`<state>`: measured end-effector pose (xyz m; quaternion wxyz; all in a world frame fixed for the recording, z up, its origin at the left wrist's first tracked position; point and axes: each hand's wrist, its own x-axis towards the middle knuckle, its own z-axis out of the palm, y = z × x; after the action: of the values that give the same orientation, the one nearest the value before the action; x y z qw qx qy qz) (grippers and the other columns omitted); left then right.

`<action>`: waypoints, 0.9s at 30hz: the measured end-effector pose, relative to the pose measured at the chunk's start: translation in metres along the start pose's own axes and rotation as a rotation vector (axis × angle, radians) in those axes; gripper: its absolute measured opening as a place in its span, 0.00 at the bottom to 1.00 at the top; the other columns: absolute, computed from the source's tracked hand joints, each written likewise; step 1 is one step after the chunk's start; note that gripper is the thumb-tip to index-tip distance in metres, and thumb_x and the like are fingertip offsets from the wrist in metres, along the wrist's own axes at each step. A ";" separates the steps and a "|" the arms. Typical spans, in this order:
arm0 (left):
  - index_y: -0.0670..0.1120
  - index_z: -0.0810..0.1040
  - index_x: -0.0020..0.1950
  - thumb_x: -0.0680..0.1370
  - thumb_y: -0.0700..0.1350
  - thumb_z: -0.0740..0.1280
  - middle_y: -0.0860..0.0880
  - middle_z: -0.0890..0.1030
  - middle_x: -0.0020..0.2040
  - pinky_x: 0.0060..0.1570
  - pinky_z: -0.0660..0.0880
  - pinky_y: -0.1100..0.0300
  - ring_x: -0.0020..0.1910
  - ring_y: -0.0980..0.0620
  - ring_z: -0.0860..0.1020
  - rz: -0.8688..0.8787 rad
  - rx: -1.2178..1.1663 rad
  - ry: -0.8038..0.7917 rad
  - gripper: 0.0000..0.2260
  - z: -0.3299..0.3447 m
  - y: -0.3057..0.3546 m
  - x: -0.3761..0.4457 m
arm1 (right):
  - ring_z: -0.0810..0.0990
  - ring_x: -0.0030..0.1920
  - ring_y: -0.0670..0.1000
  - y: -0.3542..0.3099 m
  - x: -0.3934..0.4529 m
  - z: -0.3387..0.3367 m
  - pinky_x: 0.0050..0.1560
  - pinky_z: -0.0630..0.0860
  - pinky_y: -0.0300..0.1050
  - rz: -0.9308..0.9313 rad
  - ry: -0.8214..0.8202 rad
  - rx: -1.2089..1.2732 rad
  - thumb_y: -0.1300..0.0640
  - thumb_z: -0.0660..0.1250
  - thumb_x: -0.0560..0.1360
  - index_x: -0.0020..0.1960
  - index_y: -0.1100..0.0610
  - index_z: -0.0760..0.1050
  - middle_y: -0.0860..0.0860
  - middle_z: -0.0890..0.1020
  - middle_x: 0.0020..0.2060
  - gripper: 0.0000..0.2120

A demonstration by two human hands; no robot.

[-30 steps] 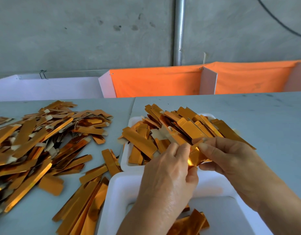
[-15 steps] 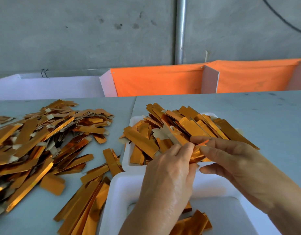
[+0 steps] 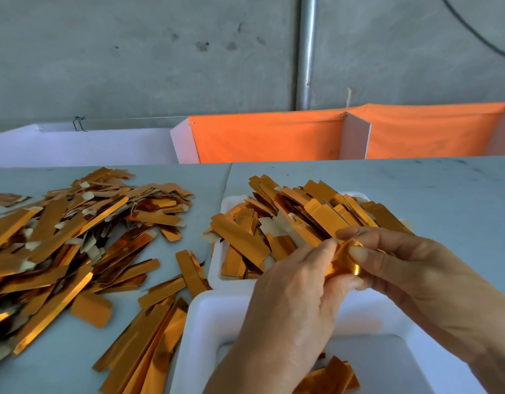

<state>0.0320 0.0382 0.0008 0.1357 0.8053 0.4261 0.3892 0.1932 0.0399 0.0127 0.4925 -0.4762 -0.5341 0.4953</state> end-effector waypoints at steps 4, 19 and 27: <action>0.57 0.62 0.73 0.78 0.58 0.58 0.60 0.73 0.58 0.53 0.71 0.69 0.55 0.61 0.72 -0.006 0.030 -0.002 0.23 0.003 -0.002 -0.001 | 0.82 0.46 0.46 -0.003 -0.003 0.003 0.45 0.78 0.46 0.011 0.029 -0.083 0.56 0.68 0.66 0.37 0.61 0.83 0.45 0.83 0.46 0.09; 0.55 0.57 0.73 0.80 0.55 0.59 0.57 0.71 0.62 0.52 0.60 0.70 0.59 0.59 0.67 0.001 0.262 -0.022 0.24 0.013 -0.006 -0.004 | 0.83 0.43 0.50 0.002 -0.002 0.009 0.43 0.78 0.41 0.093 0.067 -0.010 0.54 0.63 0.74 0.42 0.58 0.85 0.56 0.85 0.41 0.13; 0.53 0.56 0.74 0.80 0.54 0.59 0.55 0.71 0.62 0.50 0.61 0.69 0.56 0.58 0.68 0.021 0.330 -0.039 0.25 0.009 -0.006 -0.001 | 0.82 0.51 0.49 -0.008 -0.004 0.003 0.51 0.80 0.46 0.097 -0.105 -0.087 0.54 0.62 0.74 0.48 0.57 0.84 0.52 0.85 0.48 0.14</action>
<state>0.0354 0.0422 -0.0087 0.0058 0.8286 0.4729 0.2995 0.1899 0.0357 0.0202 0.4183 -0.4958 -0.5565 0.5192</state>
